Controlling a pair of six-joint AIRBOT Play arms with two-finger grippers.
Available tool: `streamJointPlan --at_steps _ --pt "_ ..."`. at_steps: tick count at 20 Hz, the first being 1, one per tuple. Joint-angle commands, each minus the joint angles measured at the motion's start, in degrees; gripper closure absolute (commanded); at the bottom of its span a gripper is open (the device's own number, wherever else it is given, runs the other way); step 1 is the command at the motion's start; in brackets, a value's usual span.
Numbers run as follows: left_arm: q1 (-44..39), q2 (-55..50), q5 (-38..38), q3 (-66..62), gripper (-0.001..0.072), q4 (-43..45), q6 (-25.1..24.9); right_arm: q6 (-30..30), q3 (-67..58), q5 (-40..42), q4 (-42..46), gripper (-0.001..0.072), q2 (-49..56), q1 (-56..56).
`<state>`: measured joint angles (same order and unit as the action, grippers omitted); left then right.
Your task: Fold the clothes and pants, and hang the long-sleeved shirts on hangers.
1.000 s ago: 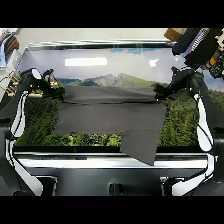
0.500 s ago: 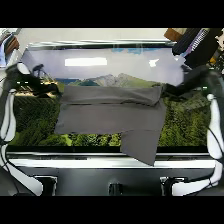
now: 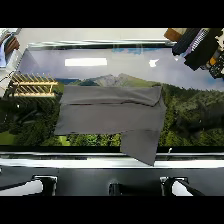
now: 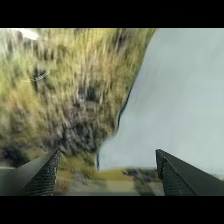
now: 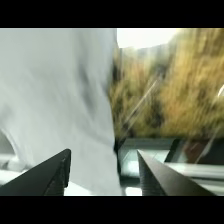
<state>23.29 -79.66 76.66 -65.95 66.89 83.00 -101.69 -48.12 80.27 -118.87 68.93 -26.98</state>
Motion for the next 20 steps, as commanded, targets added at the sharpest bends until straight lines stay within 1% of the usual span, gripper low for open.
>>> streamJointPlan --at_steps 1,4,8,11,15,16,17,18,19,20 --pt "1.86 8.02 -5.4 13.86 -0.0001 -5.09 -2.1 -3.69 12.57 -1.97 -4.59 0.0232 -3.21 -0.92" --pt "1.86 8.26 -5.57 16.61 -0.0002 -10.69 -5.9 -5.68 15.19 -4.85 -6.75 0.0233 -3.19 -0.92" --pt "1.86 8.22 -5.66 16.74 -0.0002 -11.45 -6.12 -7.45 16.26 -7.08 -11.23 0.0233 -0.79 -0.92" --pt "1.86 8.22 -5.62 16.74 -0.0002 -11.45 -6.1 -7.87 17.05 -7.8 -10.91 0.0234 2.12 -0.92" --pt "1.86 8.2 -5.64 16.74 -0.0001 -11.45 -6.14 -7.82 19.37 -8.81 -12.22 0.0236 3.17 -0.92" --pt "1.86 8.11 -5.66 16.76 -0.0001 -11.45 -6.14 -7.87 20.44 -8.87 -12.68 0.0251 3.15 -0.92" --pt "1.86 8.02 -5.7 16.76 -0.0001 -11.43 -6.16 -8.11 21.49 -9.29 -12.9 0.0315 3.17 -0.92" --pt "1.86 8.02 -5.9 16.81 -0.0002 -11.43 -6.21 -8.28 22.16 -9.99 -13.0 0.0351 3.17 -0.92" --pt "1.86 8.02 -6.05 16.92 -0.0002 -11.43 -6.4 -8.33 22.32 -10.91 -13.0 0.0422 3.15 -0.92" --pt "1.86 8.02 -6.25 17.22 -0.0002 -11.43 -6.62 -8.5 22.29 -12.2 -13.4 0.0521 3.15 -0.92"
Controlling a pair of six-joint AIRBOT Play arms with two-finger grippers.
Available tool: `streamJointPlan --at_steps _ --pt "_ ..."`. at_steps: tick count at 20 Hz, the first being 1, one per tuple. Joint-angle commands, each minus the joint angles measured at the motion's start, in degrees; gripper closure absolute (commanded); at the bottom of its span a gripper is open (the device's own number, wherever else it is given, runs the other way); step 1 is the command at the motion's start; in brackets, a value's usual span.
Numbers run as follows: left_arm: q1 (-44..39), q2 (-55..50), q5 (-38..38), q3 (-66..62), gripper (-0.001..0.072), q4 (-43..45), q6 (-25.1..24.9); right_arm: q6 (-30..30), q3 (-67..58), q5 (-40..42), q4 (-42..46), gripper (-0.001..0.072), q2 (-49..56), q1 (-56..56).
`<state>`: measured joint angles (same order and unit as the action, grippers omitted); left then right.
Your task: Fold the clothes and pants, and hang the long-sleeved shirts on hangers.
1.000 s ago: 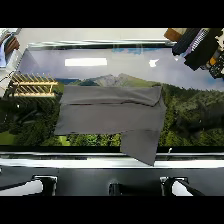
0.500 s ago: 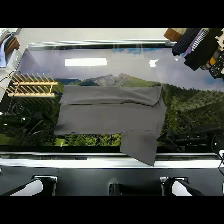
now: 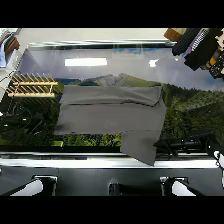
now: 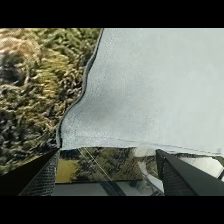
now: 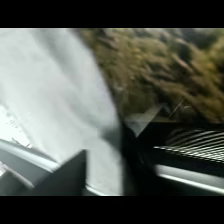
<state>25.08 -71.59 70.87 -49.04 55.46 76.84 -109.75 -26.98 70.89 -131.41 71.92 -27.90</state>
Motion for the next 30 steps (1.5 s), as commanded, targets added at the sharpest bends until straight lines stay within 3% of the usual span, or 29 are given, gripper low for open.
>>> streamJointPlan --at_steps 1,2,12,13,14,15,20,22,26,30 --pt "0.07 -0.07 -0.66 0.85 -0.0001 0.0 -0.7 -0.55 1.16 -4.13 -1.55 0.0639 0.15 0.0" --pt "0.07 -0.07 -0.98 1.81 -0.0002 0.0 -1.33 -0.63 1.16 -4.92 -2.25 0.0669 0.09 0.0" --pt "-0.9 -0.11 -8.96 11.93 0.0005 -1.55 -3.41 0.96 1.16 -1.97 -3.17 0.0669 -6.19 0.0" --pt "-0.87 -0.26 -9.94 11.98 0.0021 -2.19 -3.41 0.94 1.16 -1.77 -3.15 0.0669 -6.93 0.0" --pt "-0.9 -0.55 -10.71 11.98 0.0102 -3.02 -3.45 0.96 1.16 -1.49 -3.15 0.0669 -7.72 0.0" --pt "-0.9 -1.09 -11.37 11.98 0.0128 -4.15 -3.61 0.96 1.16 -1.2 -3.15 0.0669 -8.35 0.0" --pt "-4.09 -5.53 -12.48 11.98 0.015 -5.14 -3.61 1.27 1.16 0.22 -3.13 0.0669 -10.56 0.0" --pt "-4.79 -5.88 -12.5 11.93 0.0685 -5.14 -3.78 1.57 1.16 0.9 -3.13 0.0669 -12.04 0.0" --pt "-3.21 -0.81 -9.27 11.02 0.069 -4.2 -1.03 4.07 1.16 5.29 -2.86 0.067 -17.99 0.0" --pt "-1.88 13.38 -0.61 11.02 0.0691 5.6 8.5 11.76 1.16 14.84 -2.12 0.0671 -30.86 0.0"
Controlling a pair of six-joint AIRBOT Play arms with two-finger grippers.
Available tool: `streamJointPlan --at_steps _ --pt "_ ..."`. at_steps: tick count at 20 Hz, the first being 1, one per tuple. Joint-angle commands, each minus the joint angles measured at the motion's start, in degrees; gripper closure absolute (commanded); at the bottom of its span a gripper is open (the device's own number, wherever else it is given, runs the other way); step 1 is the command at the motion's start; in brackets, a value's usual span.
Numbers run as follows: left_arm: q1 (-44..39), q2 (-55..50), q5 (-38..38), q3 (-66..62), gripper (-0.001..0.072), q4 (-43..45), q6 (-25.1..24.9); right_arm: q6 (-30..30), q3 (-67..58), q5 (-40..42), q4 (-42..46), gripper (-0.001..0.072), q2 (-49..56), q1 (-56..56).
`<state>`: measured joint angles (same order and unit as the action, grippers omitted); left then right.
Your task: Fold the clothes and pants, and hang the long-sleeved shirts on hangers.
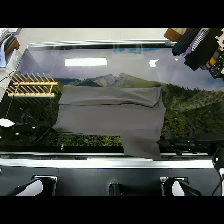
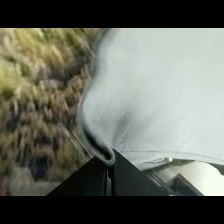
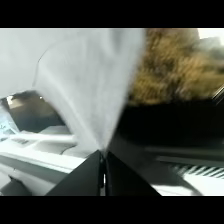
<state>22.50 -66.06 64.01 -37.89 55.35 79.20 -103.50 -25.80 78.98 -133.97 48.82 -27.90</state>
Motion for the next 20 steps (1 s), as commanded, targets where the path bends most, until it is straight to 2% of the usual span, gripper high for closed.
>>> streamJointPlan --at_steps 1,3,4,7,10,13,17,20 --pt "0.7 11.85 8.63 -0.13 0.0692 6.84 7.45 7.74 -0.02 8.94 0.0 0.0671 -11.67 0.0" --pt "0.7 18.62 9.9 -0.13 0.0692 7.1 10.08 12.46 -0.96 10.75 -0.42 0.0671 -19.91 0.0" --pt "0.66 20.7 9.16 -0.2 0.0692 7.02 11.69 13.79 -1.95 9.11 -0.42 0.0672 -22.47 0.0" --pt "-1.64 19.87 3.06 -1.09 0.0692 3.91 12.59 15.28 -6.23 -3.89 -2.78 0.0671 -20.15 0.0" --pt "-6.99 11.87 -4.66 -4.76 0.0693 3.3 12.41 8.5 -10.08 -13.99 -10.4 0.0671 -7.23 0.13" --pt "-10.34 0.37 -9.53 -11.8 0.0692 3.34 12.26 4.22 -15.98 -21.68 -11.28 0.0671 7.04 6.54" --pt "-13.4 -14.95 -10.43 -26.03 0.0692 4.04 10.75 4.09 -27.17 -31.1 -10.86 0.0671 23.37 14.97" --pt "-16.22 -24.61 -8.07 -38.64 0.0693 8.85 10.84 5.4 -36.61 -30.42 -10.19 0.0671 33.05 16.44"
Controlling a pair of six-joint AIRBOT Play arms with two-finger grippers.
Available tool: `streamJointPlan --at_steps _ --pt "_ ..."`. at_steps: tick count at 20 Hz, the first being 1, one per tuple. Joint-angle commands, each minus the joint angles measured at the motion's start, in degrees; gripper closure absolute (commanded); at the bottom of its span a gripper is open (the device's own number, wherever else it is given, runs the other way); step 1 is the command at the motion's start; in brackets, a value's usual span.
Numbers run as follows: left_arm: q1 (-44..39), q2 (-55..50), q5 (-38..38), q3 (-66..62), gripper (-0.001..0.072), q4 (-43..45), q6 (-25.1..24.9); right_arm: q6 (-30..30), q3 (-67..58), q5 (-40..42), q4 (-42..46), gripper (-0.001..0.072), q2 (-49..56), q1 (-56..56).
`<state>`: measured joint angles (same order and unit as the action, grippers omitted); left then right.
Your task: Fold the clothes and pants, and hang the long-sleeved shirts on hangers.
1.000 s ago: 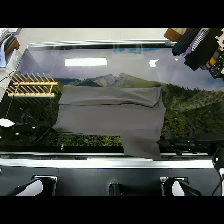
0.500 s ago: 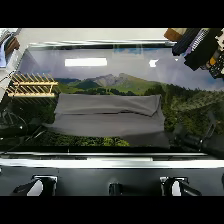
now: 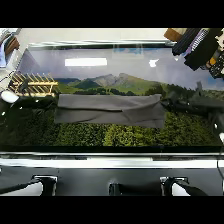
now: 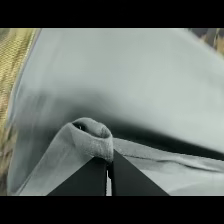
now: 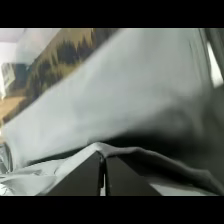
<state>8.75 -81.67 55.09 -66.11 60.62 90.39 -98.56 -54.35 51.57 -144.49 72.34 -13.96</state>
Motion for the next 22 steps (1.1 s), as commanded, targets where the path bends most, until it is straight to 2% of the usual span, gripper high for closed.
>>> streamJointPlan --at_steps 1,7,11,12,14,15,16,18,20,21,22 --pt "-3.21 -11.82 2.36 -14.53 0.0693 5.57 -0.33 1.29 -10.25 -2.45 0.81 0.0671 11.96 2.49" --pt "-5.66 -25.22 7.02 -32.98 0.0693 13.92 2.03 2.58 -13.55 -2.89 2.29 0.067 18.16 2.49" --pt "-6.86 -30.18 7.48 -35.12 0.0686 14.23 2.21 2.56 -13.55 -2.97 2.62 0.0668 20.92 2.49" --pt "-7.37 -31.08 7.74 -35.12 0.0605 14.21 2.25 2.58 -13.55 -2.05 2.62 0.0623 21.62 2.49" --pt "-8.22 -30.93 8.85 -35.3 0.0186 14.32 2.23 2.29 -14.53 2.49 2.6 0.0373 21.51 1.25" --pt "-8.28 -30.32 10.4 -36.02 0.0156 15.04 2.25 1.16 -16.44 7.17 2.78 0.0287 21.07 -0.48" --pt "-8.31 -29.51 12.24 -36.96 0.0155 16.31 2.25 0.85 -18.34 10.64 3.37 0.0239 20.48 -2.64" --pt "-8.31 -27.23 16.81 -39.19 0.0101 20.33 3.87 3.89 -22.21 15.93 7.56 0.006 19.82 -7.67" --pt "-8.55 -24.41 20.7 -40.57 0.0096 24.63 6.25 3.89 -23.02 17.7 9.84 0.0033 20.48 -11.34" --pt "-8.81 -22.97 22.14 -40.85 0.0024 26.08 6.36 2.71 -23.02 19.28 9.86 0.0029 21.7 -11.98" --pt "-9.16 -21.64 22.95 -40.83 -0.0009 27.12 6.36 1.03 -23.02 21.05 9.99 0.0028 23.3 -11.91"
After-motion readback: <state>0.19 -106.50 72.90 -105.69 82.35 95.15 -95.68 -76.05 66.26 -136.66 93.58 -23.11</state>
